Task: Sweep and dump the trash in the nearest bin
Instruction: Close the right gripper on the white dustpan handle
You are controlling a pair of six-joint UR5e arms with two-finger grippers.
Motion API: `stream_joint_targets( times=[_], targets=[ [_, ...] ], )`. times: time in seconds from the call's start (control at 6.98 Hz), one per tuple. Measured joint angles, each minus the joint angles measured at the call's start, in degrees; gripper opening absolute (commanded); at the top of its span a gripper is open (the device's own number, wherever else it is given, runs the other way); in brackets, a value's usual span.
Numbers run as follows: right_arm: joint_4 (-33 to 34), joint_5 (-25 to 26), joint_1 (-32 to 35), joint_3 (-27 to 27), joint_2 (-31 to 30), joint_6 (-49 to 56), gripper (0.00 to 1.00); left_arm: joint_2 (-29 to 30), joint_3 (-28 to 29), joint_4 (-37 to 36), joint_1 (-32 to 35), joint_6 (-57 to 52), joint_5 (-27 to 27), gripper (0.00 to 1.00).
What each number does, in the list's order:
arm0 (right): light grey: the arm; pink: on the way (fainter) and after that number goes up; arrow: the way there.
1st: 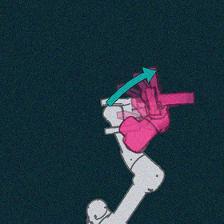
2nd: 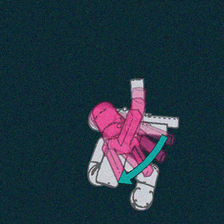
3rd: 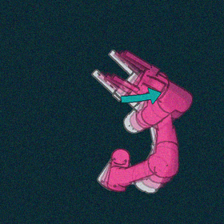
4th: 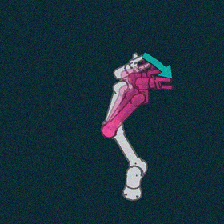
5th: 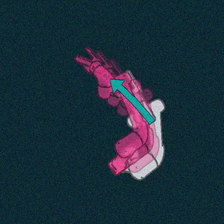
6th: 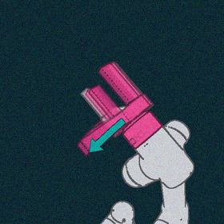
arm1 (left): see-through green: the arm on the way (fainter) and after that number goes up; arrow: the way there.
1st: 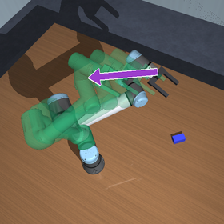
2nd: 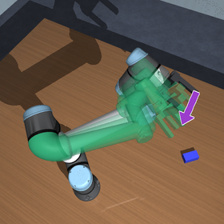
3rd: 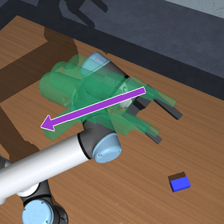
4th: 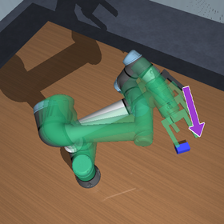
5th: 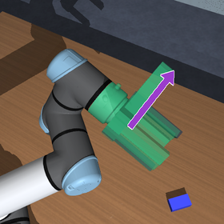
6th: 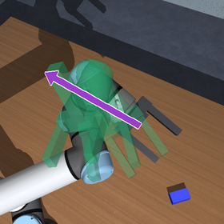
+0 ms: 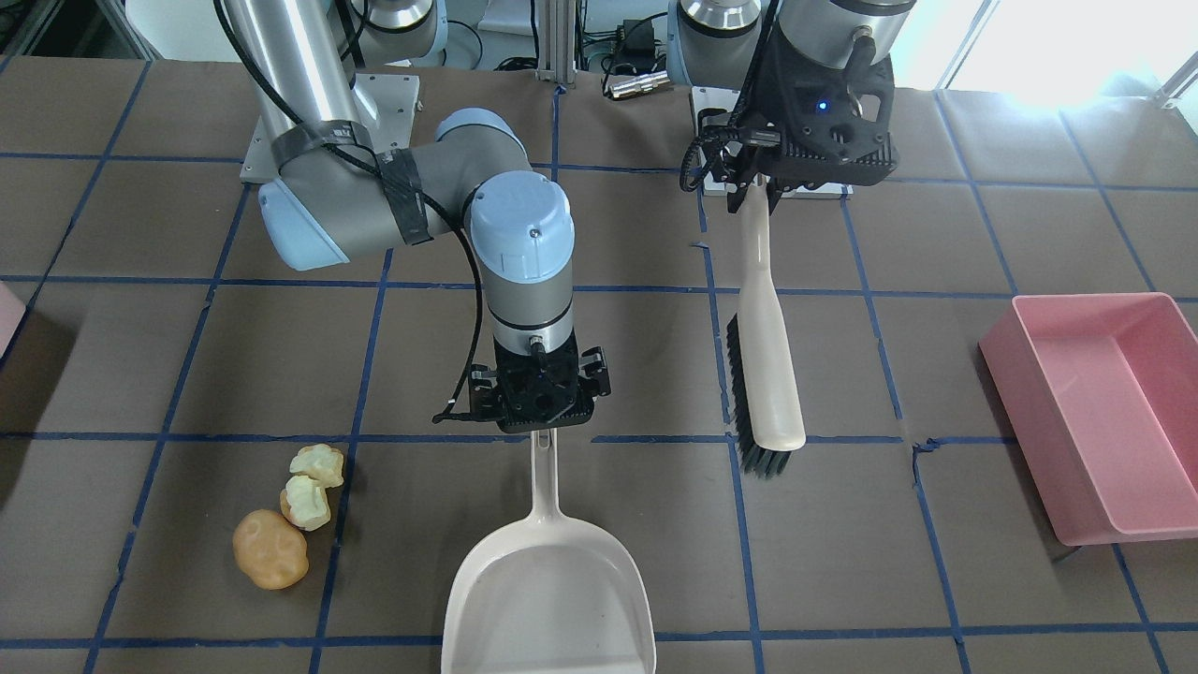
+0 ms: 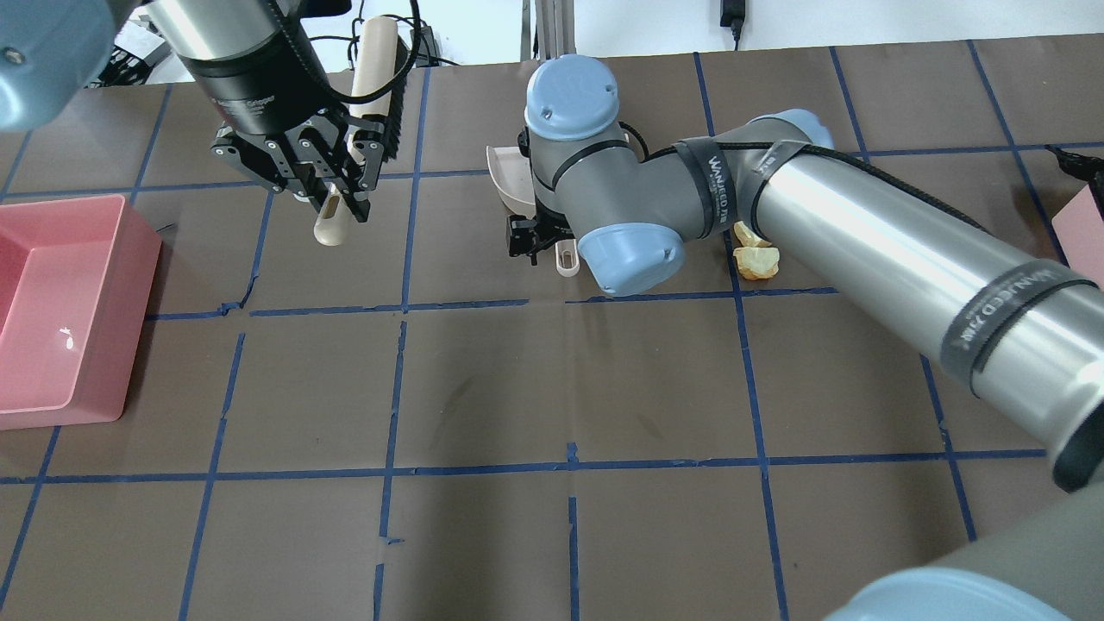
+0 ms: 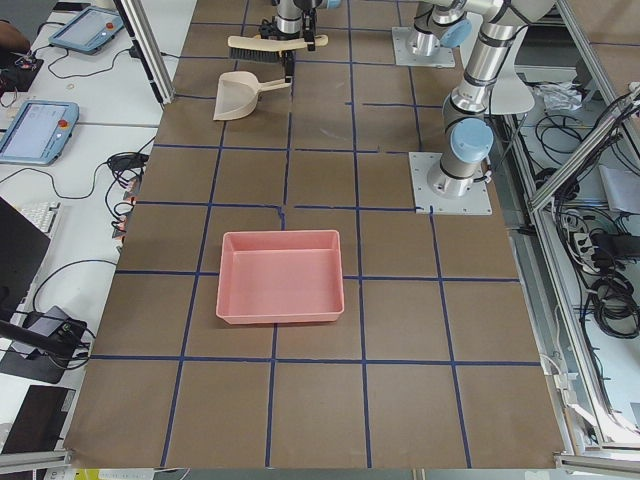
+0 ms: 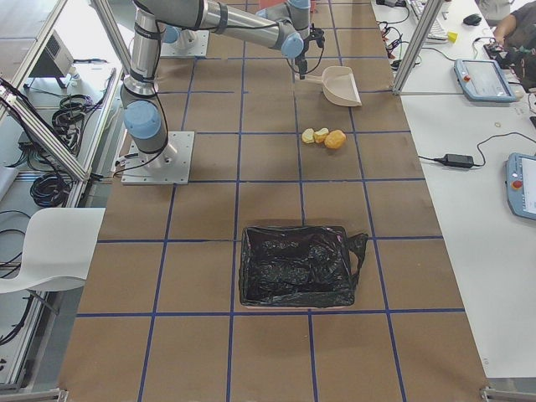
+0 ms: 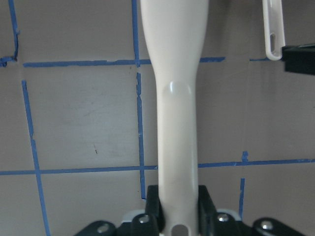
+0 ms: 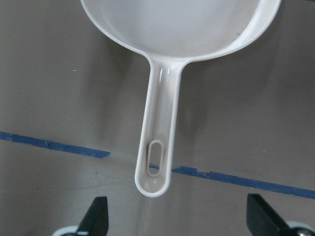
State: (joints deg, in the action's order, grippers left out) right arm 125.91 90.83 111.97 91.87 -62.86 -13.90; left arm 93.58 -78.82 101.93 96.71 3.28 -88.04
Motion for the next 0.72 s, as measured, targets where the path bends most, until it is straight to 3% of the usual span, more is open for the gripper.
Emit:
stream_joint_targets(
  times=[0.29,0.57,0.72],
  targets=[
    [1.32,0.41,0.07,0.16,1.65,-1.38,0.92,0.15,0.58,0.01,0.49,-0.05,-0.03,0.00],
    [1.66,-0.46,-0.04,0.26,2.02,-1.56,0.78,0.12,0.61,0.07,0.44,-0.04,-0.03,0.00],
    [1.69,-1.01,-0.16,0.23,2.07,-1.61,0.76,0.09,0.62,0.20,0.42,-0.01,0.01,0.00]
  ],
)
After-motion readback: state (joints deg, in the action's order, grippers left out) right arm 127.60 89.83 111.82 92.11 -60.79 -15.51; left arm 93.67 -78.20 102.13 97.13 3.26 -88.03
